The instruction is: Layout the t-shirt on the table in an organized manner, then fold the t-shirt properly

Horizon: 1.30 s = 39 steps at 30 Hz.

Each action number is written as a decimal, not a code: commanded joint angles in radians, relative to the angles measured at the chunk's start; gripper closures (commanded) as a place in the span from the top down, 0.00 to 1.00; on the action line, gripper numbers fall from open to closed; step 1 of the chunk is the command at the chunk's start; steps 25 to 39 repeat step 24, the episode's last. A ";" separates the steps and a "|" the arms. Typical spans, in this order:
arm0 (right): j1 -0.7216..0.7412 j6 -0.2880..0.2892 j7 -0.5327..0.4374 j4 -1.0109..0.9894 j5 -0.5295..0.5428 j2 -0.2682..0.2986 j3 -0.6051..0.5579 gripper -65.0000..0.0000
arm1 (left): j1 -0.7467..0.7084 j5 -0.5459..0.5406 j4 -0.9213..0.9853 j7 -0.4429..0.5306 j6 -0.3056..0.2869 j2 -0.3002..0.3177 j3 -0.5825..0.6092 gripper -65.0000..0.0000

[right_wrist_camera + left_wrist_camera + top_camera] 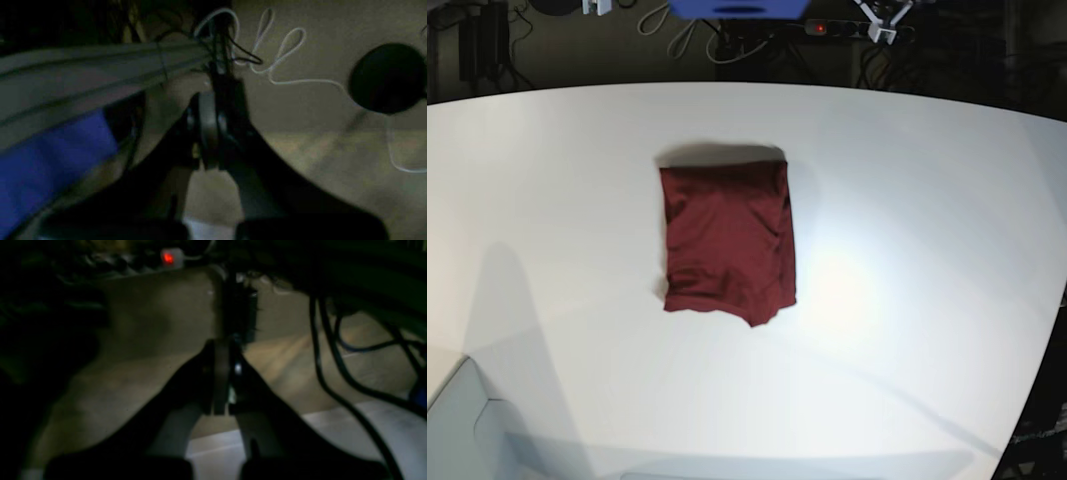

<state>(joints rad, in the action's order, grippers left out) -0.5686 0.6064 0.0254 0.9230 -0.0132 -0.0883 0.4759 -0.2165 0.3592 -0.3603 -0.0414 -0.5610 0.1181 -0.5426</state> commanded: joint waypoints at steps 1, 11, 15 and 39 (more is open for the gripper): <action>0.015 0.008 -0.066 -0.063 0.012 0.017 -0.003 0.00 | 0.044 -0.019 0.105 0.076 0.012 0.047 -0.035 0.00; 0.258 -0.313 -0.579 -0.789 0.011 0.167 -0.096 0.00 | 0.133 -0.016 0.292 0.234 0.368 0.101 0.045 0.00; 0.290 -0.635 -0.621 -0.844 0.011 0.210 -0.374 0.00 | 0.157 -0.009 0.303 0.232 0.500 0.067 0.069 0.00; 0.328 -0.831 -0.534 -0.845 0.014 0.223 -0.584 0.00 | 0.160 -0.009 0.304 0.232 0.551 0.010 0.069 0.00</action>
